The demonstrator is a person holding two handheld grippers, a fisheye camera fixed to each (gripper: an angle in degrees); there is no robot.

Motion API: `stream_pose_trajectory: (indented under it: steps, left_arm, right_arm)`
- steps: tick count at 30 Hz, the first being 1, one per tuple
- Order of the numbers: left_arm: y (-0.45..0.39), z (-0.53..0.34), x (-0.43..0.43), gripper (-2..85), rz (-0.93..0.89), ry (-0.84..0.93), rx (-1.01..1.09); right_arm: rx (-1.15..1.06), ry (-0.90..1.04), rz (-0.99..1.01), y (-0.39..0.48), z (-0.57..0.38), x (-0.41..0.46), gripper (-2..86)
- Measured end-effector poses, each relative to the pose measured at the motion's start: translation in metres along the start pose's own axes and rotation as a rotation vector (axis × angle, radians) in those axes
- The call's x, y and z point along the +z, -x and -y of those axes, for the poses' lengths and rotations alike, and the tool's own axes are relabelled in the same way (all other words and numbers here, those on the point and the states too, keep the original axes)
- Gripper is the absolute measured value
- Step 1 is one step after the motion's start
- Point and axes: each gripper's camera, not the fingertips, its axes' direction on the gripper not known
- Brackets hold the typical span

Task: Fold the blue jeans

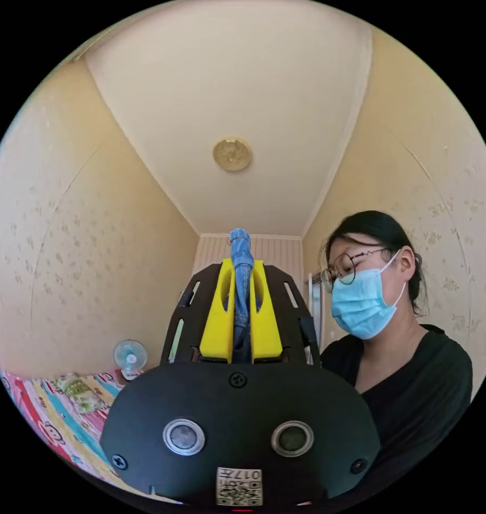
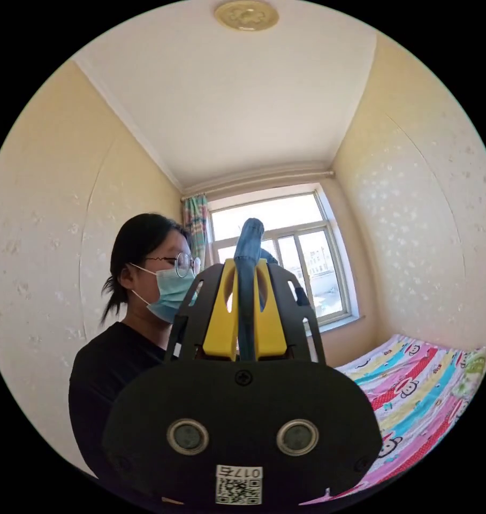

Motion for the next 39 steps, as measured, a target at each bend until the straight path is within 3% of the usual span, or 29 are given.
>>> stream_pose_trajectory:
  steps: [5,11,15,17,18,19,21,24,28,31,35,39]
  left_arm:
    - [-0.007,0.067,0.028,4.5,0.117,-0.006,0.150]
    - [0.077,0.052,0.047,4.5,0.513,0.109,0.100]
    - [0.257,0.028,0.057,5.2,0.774,0.239,-0.089]
    - [0.362,0.018,0.066,6.6,0.926,0.377,-0.087]
    - [0.438,0.001,0.059,8.1,1.037,0.488,-0.201]
    - [0.506,-0.027,0.035,8.1,1.135,0.558,-0.483]
    - [0.560,-0.086,-0.008,6.8,1.127,0.589,-0.733]
    - [0.567,-0.204,-0.075,5.8,1.021,0.624,-0.767]
    - [0.532,-0.402,-0.167,6.5,1.071,0.947,-1.098]
    - [0.475,-0.511,-0.216,6.5,0.990,1.008,-1.348]
    - [0.417,-0.587,-0.225,7.0,0.876,1.124,-1.502]
    - [0.392,-0.629,-0.213,10.1,0.814,1.280,-1.543]
  right_arm:
    - [-0.133,-0.067,-0.170,-0.003,0.070,-0.013,2.6]
    - [0.075,-0.035,-0.396,-0.124,0.071,-0.040,2.5]
    - [0.335,0.043,-0.422,-0.315,0.051,-0.056,3.2]
    - [0.471,0.063,-0.469,-0.420,0.041,-0.060,3.9]
    - [0.535,0.016,-0.502,-0.482,0.025,-0.069,4.8]
    - [0.550,0.004,-0.517,-0.508,0.014,-0.074,5.3]
    - [0.763,0.014,-0.595,-0.581,-0.053,-0.104,6.3]
    - [0.855,0.046,-0.574,-0.598,-0.166,-0.155,6.6]
    - [1.148,0.358,-0.656,-0.588,-0.340,-0.225,7.2]
    - [1.393,0.538,-0.658,-0.540,-0.470,-0.289,7.8]
    - [1.537,0.763,-0.580,-0.473,-0.567,-0.333,9.8]
    - [1.547,0.935,-0.363,-0.441,-0.608,-0.333,12.9]
